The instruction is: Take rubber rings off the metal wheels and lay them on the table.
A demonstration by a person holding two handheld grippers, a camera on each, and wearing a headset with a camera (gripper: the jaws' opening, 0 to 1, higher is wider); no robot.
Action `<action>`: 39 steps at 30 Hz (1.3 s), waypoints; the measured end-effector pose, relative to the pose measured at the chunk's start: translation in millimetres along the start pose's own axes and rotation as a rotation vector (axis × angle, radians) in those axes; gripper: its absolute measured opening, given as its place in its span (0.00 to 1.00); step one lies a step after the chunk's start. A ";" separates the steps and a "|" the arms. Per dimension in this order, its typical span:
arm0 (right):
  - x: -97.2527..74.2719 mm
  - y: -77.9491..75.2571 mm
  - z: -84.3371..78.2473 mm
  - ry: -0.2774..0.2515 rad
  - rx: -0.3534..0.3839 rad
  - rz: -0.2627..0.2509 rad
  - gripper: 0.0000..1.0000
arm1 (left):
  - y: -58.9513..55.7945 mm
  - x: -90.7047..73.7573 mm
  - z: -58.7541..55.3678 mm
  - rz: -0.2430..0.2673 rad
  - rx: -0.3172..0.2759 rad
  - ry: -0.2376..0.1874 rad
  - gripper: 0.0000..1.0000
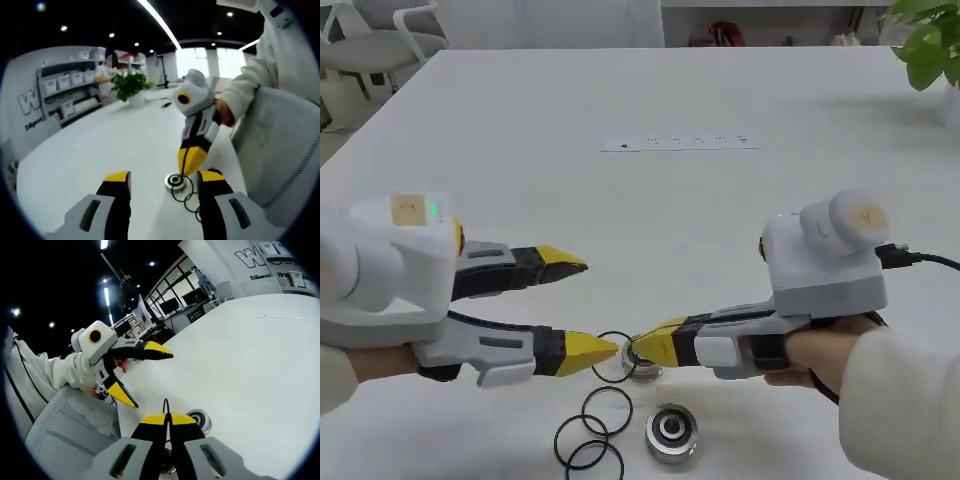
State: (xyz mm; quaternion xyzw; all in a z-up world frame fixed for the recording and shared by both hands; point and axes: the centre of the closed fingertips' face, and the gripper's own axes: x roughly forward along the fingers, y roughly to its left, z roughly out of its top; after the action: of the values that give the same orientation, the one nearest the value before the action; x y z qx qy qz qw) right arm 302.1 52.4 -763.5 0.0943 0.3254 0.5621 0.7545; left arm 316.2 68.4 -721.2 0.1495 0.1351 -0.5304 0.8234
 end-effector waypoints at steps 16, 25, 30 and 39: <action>16.9 31.8 -30.7 0.127 -0.012 0.113 0.00 | -13.0 -55.7 -18.7 0.031 -0.065 0.037 0.79; 17.8 27.0 -45.8 0.189 -0.033 0.093 0.00 | -28.5 -69.2 -45.8 0.046 -0.122 0.081 0.81; 16.7 22.1 -47.5 0.195 -0.031 0.072 0.00 | -30.7 -73.9 -53.1 0.061 -0.146 0.092 0.81; 12.1 16.5 -46.9 0.204 -0.067 0.044 0.04 | -30.9 -77.8 -54.5 0.083 -0.168 0.081 0.81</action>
State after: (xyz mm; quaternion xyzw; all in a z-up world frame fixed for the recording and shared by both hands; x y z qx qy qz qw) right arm 263.0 58.6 -795.9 0.0184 0.3793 0.5958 0.7077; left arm 253.3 142.3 -744.8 0.1066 0.2061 -0.4760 0.8483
